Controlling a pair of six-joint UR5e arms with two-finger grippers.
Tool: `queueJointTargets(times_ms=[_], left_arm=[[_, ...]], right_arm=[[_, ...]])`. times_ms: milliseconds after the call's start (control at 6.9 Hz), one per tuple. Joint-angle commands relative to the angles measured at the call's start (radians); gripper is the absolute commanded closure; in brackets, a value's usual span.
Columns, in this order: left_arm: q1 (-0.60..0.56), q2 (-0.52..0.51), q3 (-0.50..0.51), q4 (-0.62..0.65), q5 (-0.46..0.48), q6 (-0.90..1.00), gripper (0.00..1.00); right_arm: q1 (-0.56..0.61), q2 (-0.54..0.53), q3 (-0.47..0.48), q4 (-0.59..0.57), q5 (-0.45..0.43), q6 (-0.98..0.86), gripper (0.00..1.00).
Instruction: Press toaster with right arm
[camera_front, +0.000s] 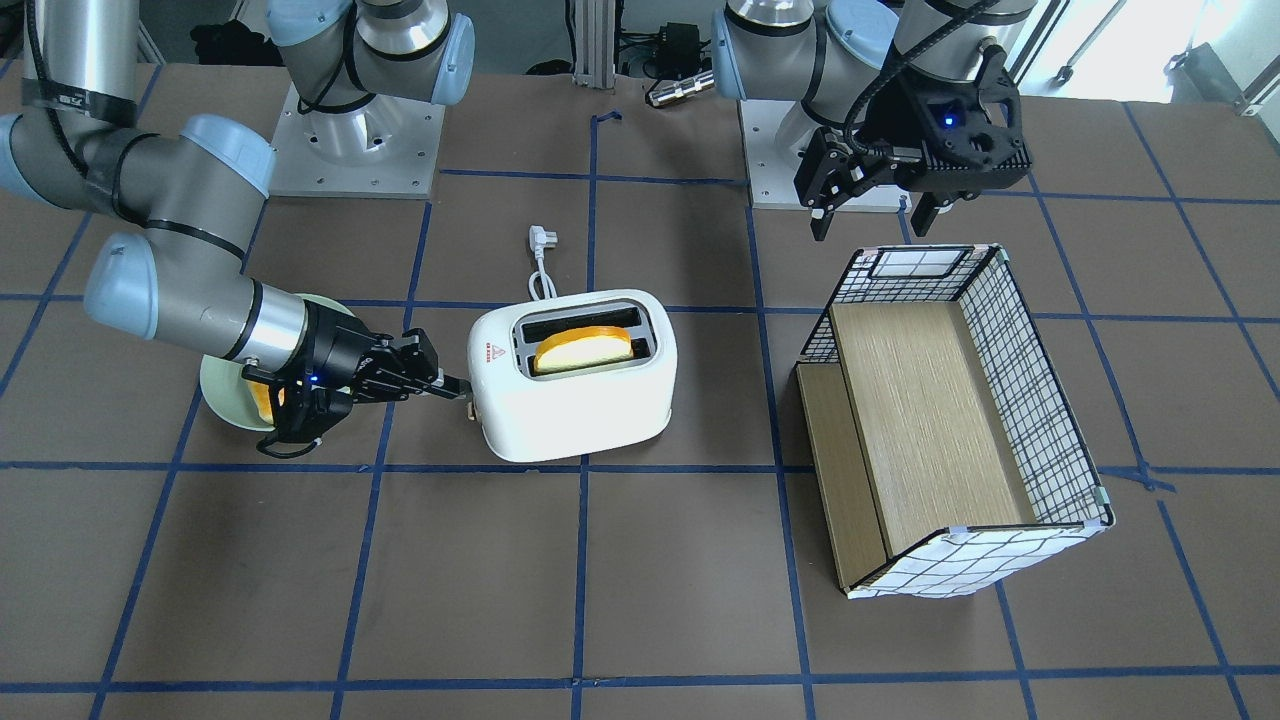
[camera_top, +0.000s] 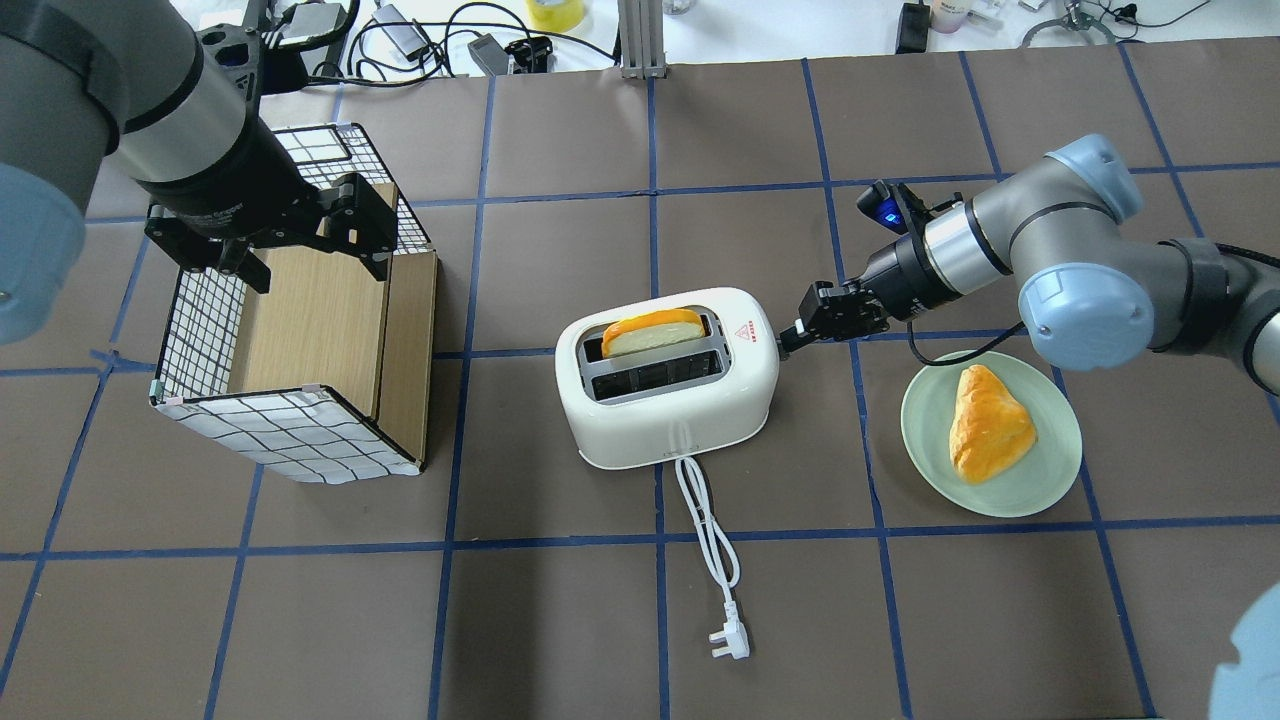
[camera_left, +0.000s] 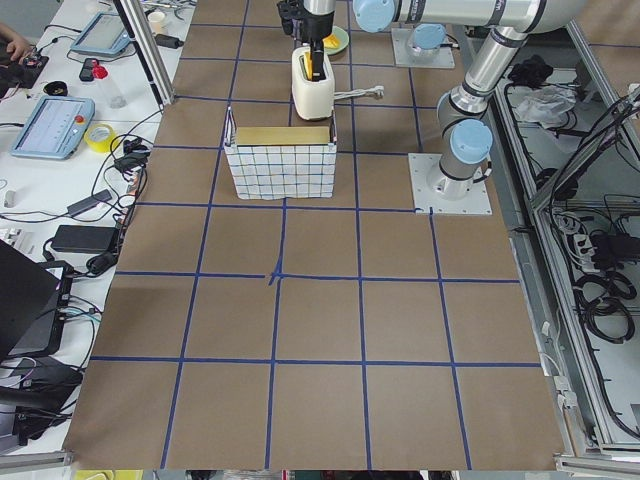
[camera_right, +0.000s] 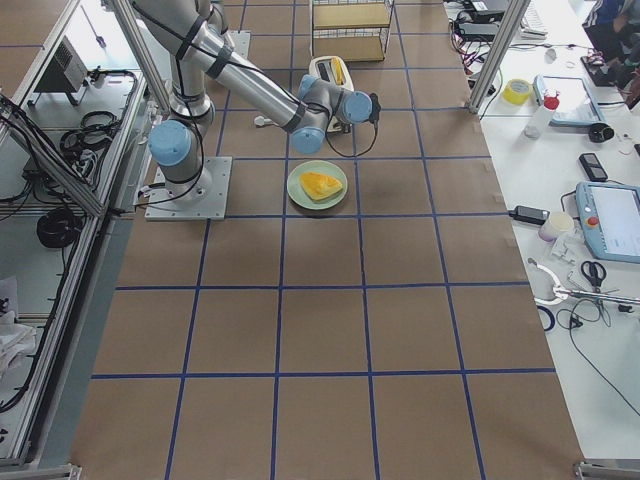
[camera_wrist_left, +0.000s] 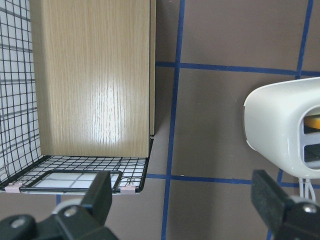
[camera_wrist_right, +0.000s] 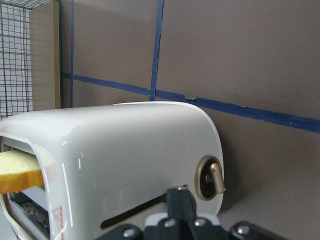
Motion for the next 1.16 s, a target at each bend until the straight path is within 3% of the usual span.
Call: queueJointTargets(times_ms=[0,435,580,725,1014], left_arm=[[0.000,0.000,0.000,0.000,0.002,0.000,0.00],[0.000,0.000,0.000,0.000,0.000,0.000,0.00],[0.000,0.000,0.000,0.000,0.002,0.000,0.00],[0.000,0.000,0.000,0.000,0.000,0.000,0.00],[0.000,0.000,0.000,0.000,0.002,0.000,0.00]], right_arm=[[-0.001,-0.011,-0.002,-0.010,-0.004,0.023,1.00],[0.004,-0.090,-0.033,-0.009,-0.056,0.219,1.00],[0.010,-0.136,-0.052,-0.001,-0.117,0.277,0.96],[0.019,-0.188,-0.075,0.033,-0.169,0.320,0.86],[0.053,-0.219,-0.191,0.111,-0.357,0.373,0.11]])
